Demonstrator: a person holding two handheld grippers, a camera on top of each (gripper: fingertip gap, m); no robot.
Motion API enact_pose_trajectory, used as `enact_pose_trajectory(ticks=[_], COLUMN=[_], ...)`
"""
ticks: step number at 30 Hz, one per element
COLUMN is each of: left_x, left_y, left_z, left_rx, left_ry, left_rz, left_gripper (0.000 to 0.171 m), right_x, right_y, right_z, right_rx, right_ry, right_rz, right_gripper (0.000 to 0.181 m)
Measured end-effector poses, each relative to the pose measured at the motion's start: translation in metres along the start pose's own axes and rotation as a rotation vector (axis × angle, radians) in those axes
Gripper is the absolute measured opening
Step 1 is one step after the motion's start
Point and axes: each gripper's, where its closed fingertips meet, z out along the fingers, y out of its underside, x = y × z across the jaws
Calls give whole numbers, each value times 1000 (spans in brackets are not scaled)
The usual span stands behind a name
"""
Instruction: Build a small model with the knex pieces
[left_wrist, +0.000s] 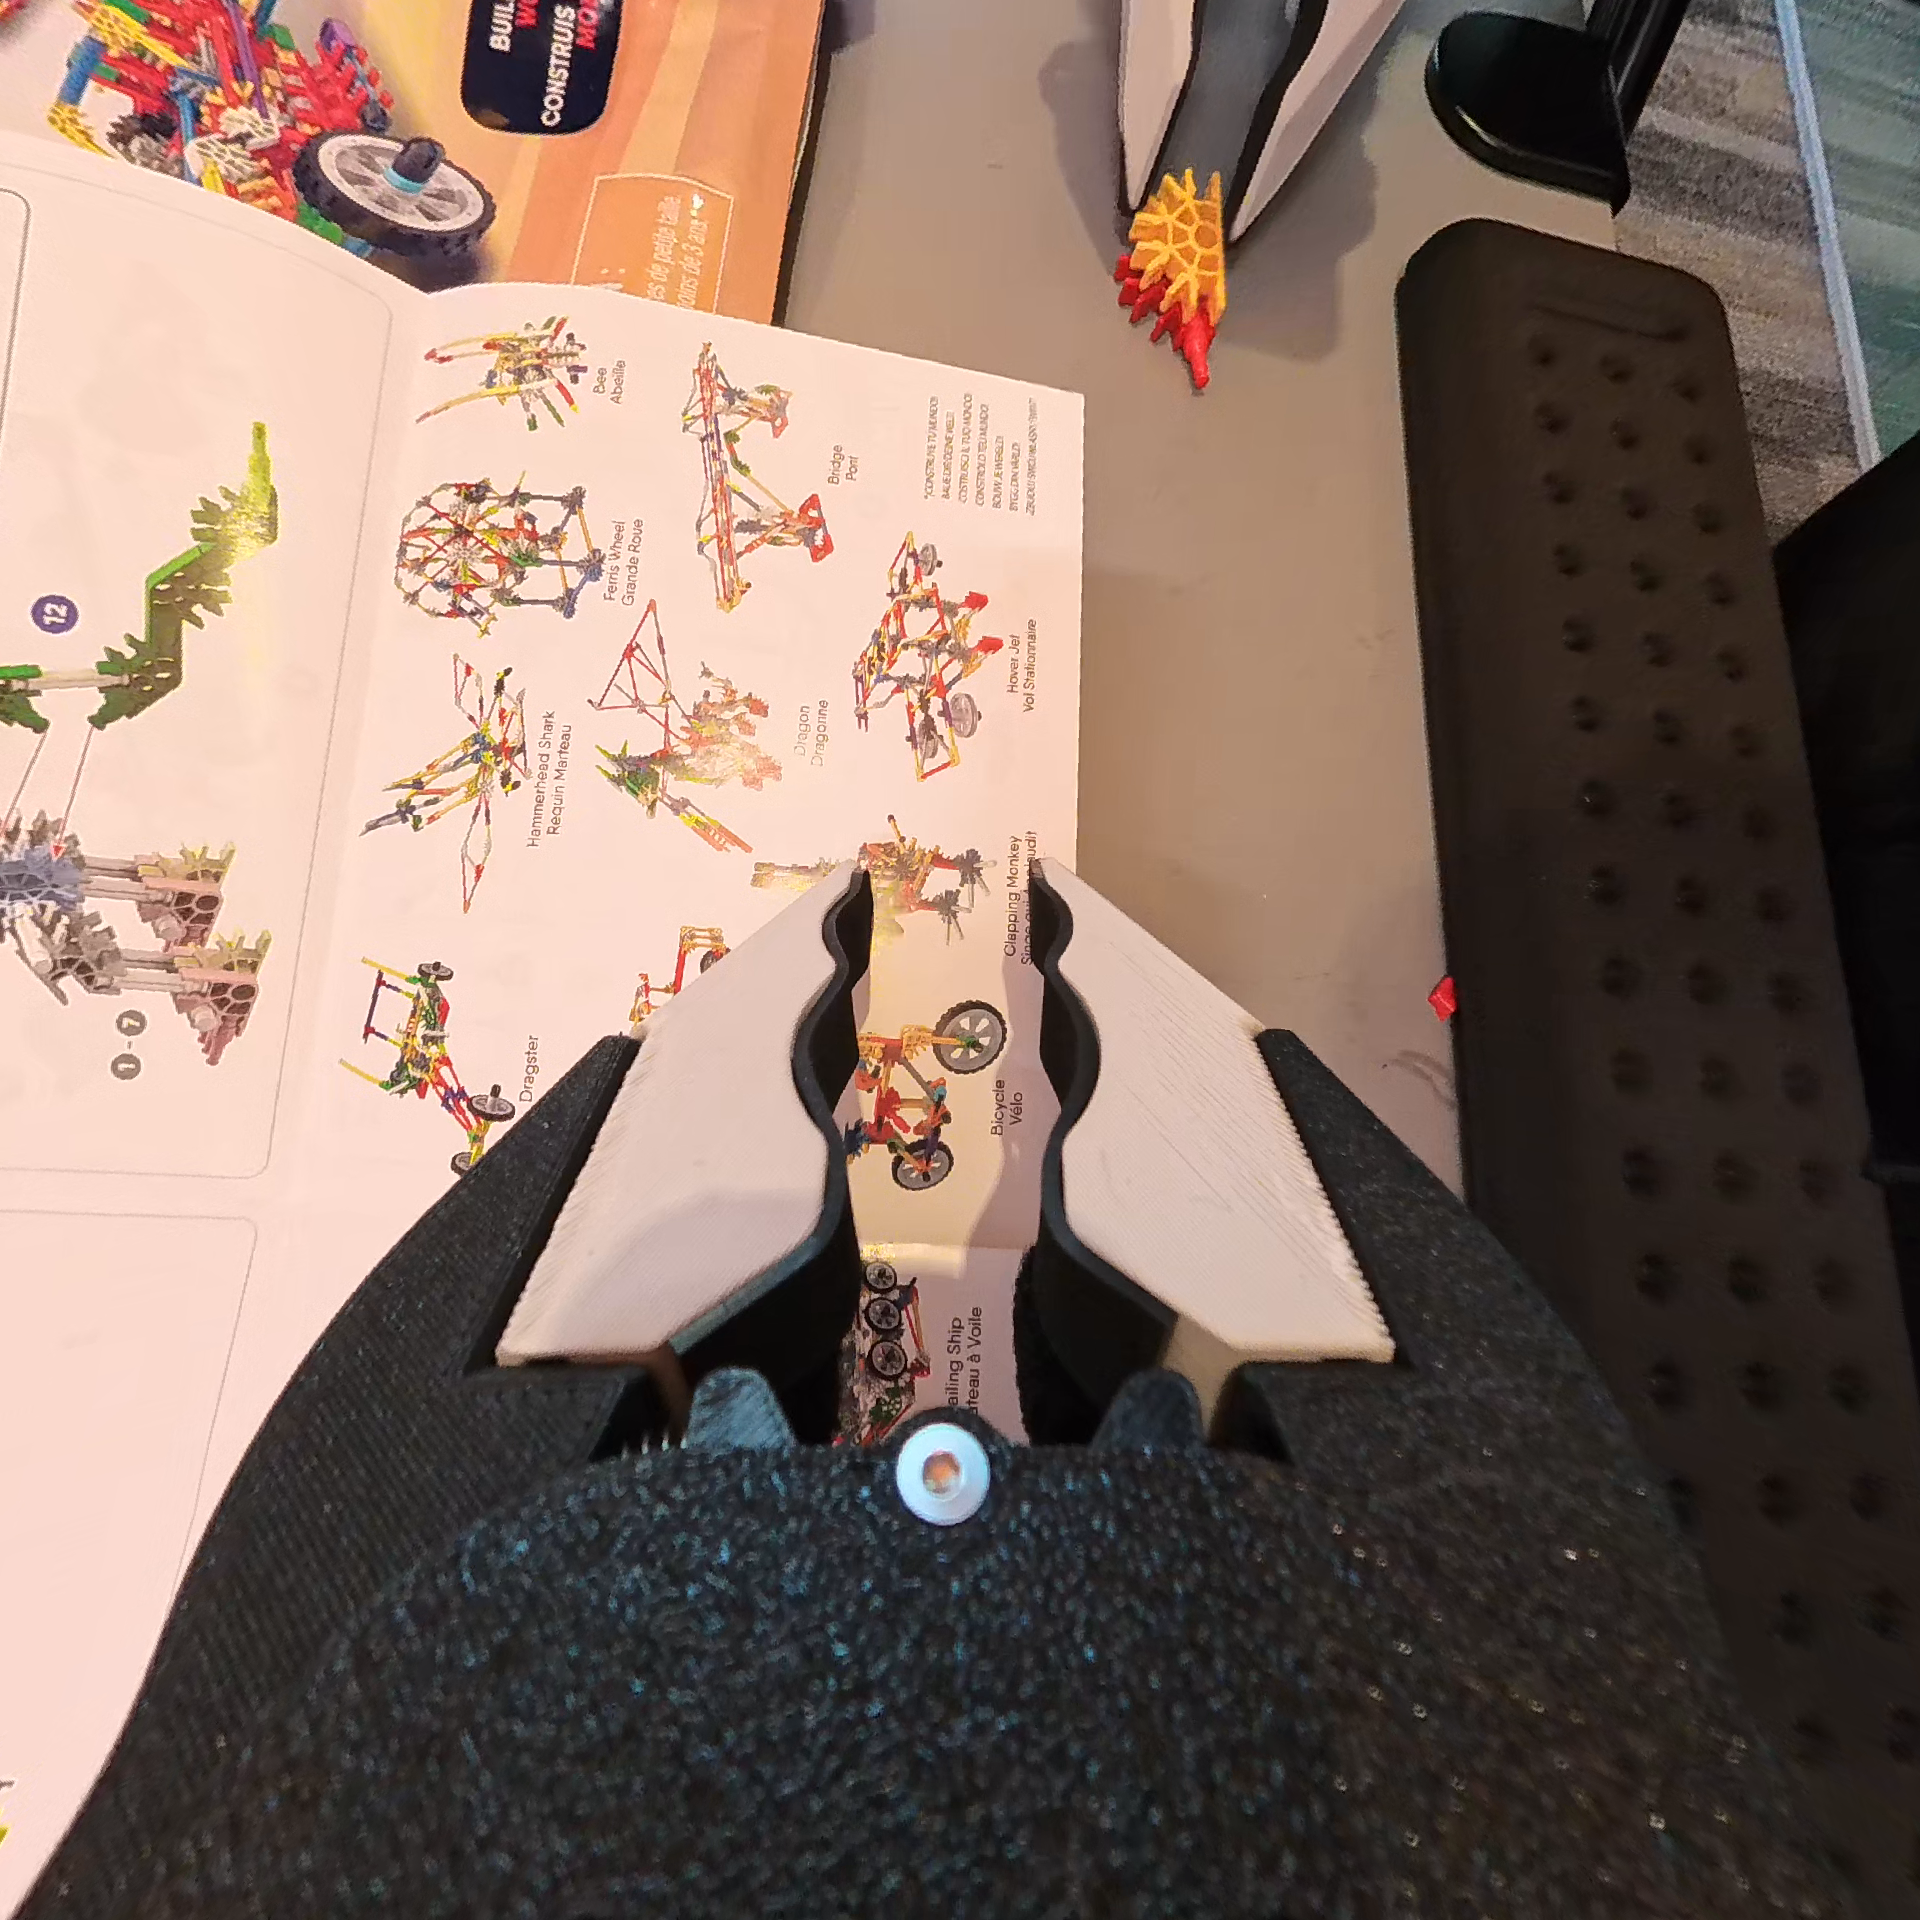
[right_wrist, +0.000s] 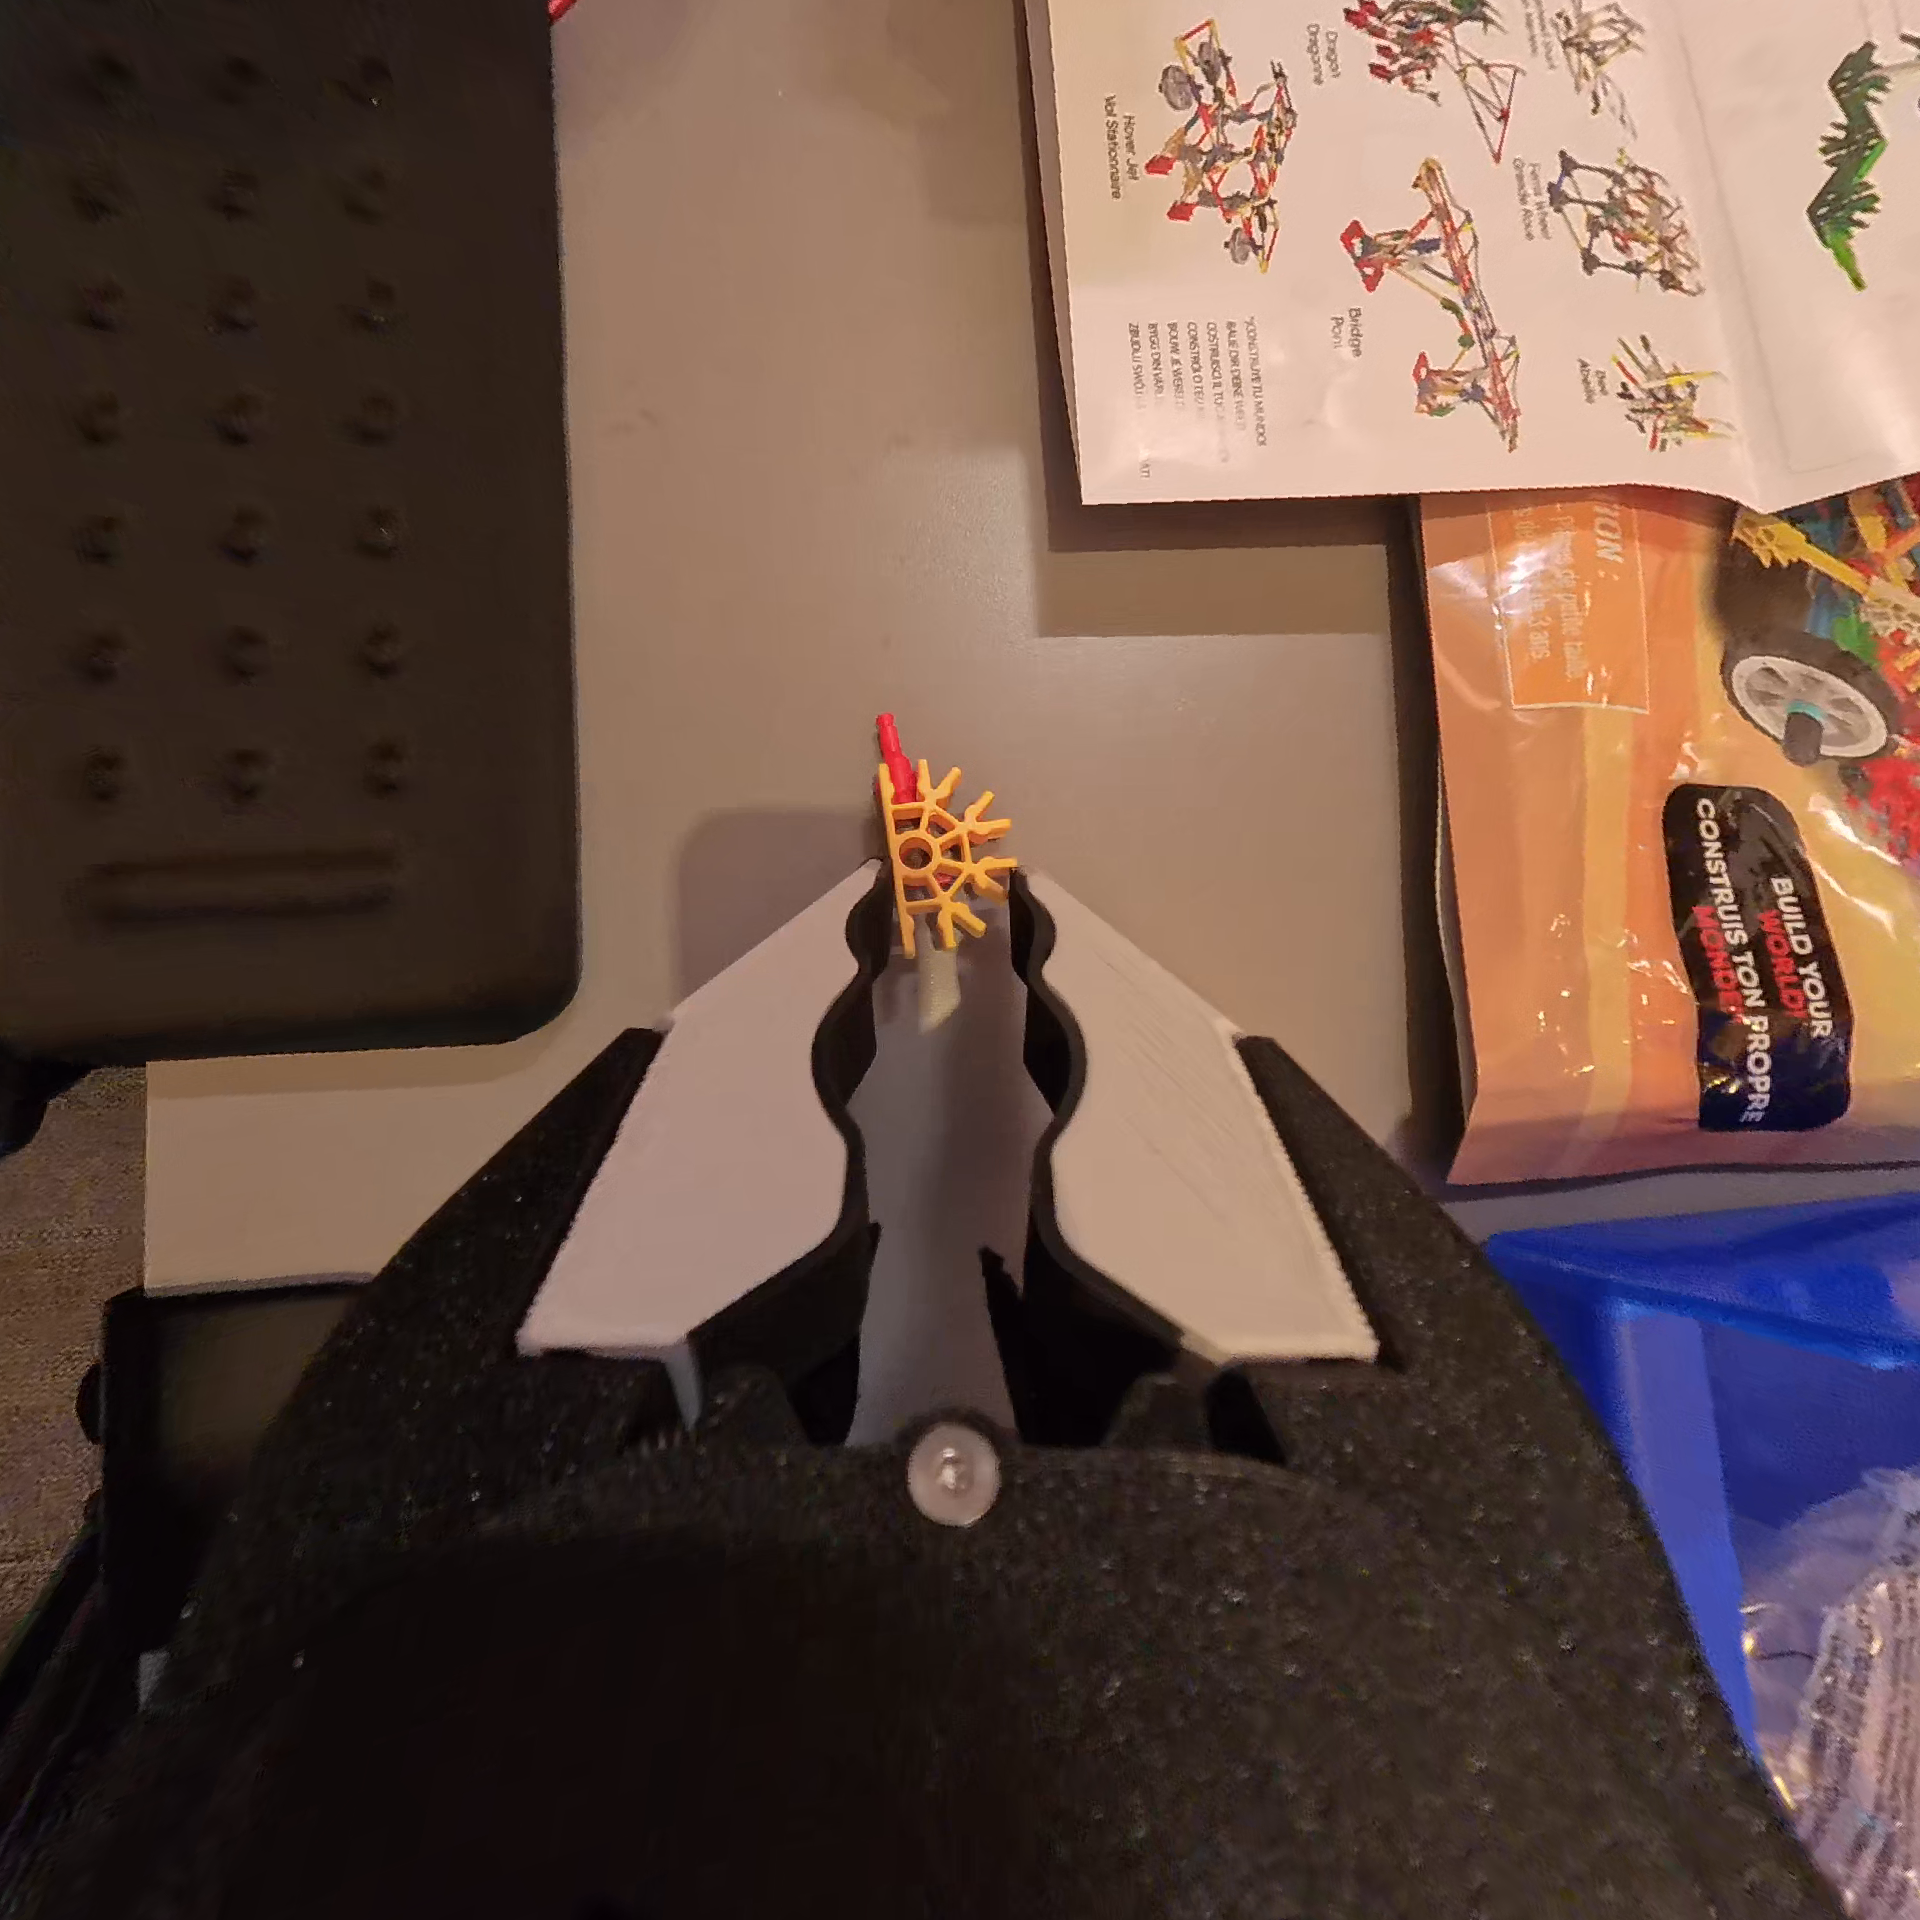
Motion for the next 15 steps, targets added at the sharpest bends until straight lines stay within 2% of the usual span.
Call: enact_pose_trajectory(ticks=[15], left_x=[0], left_y=[1], left_z=[1], left_rx=[-5], left_ry=[5], left_rz=[2], left_gripper=[27], right_x=[0], right_y=[2], right_z=[3], right_rx=[-7], right_ry=[-16], right_rz=[-12], right_gripper=[22])
